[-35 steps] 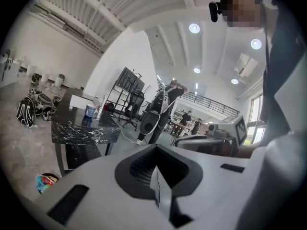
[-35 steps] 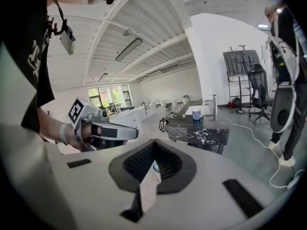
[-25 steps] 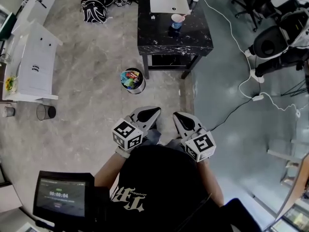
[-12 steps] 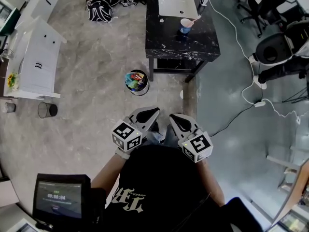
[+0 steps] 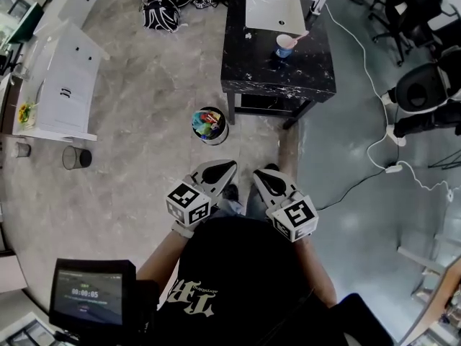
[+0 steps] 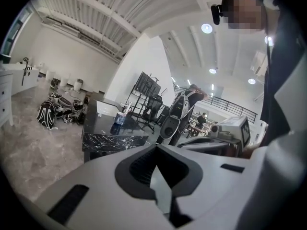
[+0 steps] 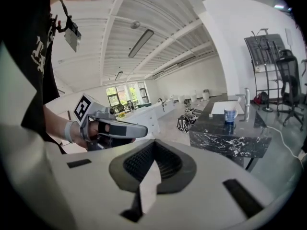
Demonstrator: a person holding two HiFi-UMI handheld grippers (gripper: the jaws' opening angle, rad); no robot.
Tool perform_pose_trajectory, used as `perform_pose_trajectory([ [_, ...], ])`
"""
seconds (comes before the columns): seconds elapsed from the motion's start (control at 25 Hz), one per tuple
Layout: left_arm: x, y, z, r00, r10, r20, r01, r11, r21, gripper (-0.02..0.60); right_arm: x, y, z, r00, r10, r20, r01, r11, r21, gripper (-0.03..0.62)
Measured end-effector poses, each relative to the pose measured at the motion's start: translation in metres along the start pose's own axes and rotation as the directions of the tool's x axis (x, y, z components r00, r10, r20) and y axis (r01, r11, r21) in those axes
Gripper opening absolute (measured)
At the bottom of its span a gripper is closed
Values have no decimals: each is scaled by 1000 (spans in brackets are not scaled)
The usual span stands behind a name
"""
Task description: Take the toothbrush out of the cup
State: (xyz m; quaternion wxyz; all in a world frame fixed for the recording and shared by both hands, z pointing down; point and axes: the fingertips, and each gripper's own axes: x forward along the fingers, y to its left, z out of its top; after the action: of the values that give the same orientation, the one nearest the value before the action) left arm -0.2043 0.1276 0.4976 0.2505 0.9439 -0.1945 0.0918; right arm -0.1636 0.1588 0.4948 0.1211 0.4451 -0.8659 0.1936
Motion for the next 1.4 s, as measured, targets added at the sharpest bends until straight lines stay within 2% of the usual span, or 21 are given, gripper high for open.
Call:
perform_pose_trajectory([
  [0.2,49,-3,14,1000,-15,-19,16,999,31,5,-12,-56,12,999,-27,33,28,1000,-5,-12],
  [0.52,128,-12,45,998,-43,-41,46,997,62,5,-45,-151,20,995,-93,25,93,996,13,-12],
  [0.72,172,-24,58,995,-68,-68,75,991,108,5,-62,-208,29,987,-148,67,146,989,38,-12],
  [0.92,206,-31,72,994,-70,-82,80,990,120,5,-77,-245,33,983,-164,82,159,985,66,-12],
  [1.2,247,-34,81,995,-45,-84,55,991,119,5,-87,-279,32,987,-138,83,131,988,81,-12],
  [1.4,275,-40,84,996,-43,-82,53,991,122,5,-93,-308,34,989,-123,81,120,992,51,-12],
])
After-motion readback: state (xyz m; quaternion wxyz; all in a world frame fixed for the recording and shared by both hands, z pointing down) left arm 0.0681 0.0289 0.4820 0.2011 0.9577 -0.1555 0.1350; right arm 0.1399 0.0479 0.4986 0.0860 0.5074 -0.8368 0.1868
